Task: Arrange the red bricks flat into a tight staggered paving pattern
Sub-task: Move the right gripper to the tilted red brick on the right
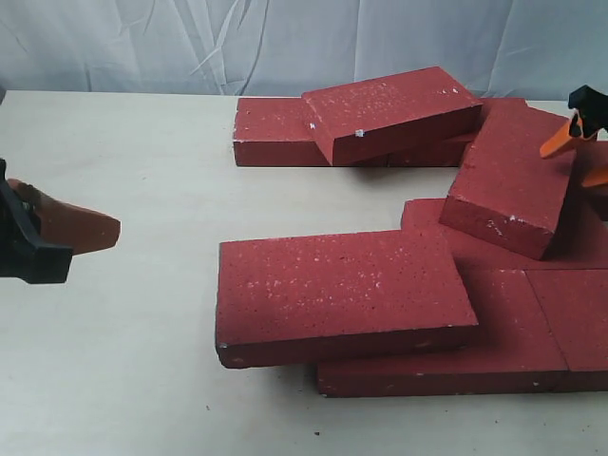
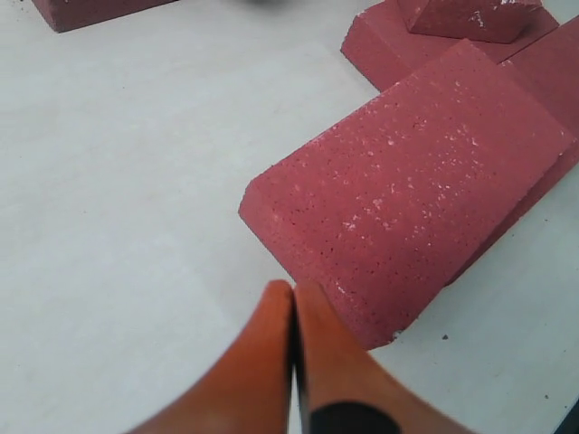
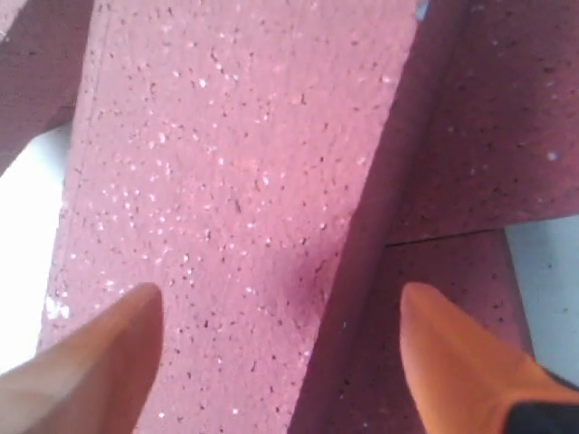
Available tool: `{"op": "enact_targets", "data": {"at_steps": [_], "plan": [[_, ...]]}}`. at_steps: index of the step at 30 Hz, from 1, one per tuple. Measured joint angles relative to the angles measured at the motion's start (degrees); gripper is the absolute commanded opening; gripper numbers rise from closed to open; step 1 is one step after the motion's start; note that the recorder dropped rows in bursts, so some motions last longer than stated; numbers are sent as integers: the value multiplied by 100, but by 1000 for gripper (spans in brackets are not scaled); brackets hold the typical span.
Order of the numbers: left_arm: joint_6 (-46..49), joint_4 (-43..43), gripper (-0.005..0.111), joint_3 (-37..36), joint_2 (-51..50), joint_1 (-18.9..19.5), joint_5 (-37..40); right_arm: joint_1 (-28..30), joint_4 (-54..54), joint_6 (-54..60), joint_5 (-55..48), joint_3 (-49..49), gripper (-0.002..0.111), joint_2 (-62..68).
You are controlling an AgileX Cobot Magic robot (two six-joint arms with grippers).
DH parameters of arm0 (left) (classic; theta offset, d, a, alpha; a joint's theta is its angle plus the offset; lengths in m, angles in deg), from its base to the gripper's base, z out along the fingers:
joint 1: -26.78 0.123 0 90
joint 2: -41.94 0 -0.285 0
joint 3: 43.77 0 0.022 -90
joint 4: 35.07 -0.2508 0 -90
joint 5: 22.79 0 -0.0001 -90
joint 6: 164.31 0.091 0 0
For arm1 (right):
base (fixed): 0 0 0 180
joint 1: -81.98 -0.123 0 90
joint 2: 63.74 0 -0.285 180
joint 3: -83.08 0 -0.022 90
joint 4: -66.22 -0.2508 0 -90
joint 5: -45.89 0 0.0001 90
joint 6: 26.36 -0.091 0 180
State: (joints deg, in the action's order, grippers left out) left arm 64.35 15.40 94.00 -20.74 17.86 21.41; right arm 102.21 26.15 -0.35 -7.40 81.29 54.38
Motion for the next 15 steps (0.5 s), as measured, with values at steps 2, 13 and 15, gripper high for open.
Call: {"op": "enact_targets", "data": {"at_steps": [2,13,15], "plan": [[0,0,0,0,0,0,0,52,-35,-99,-58,67,74,0],[0,0,0,0,0,0,-10,65,-542,-231,-257,104,69,422],[0,0,0,0,0,0,-10,65,-464,-231,-219,104,69,433]]}}
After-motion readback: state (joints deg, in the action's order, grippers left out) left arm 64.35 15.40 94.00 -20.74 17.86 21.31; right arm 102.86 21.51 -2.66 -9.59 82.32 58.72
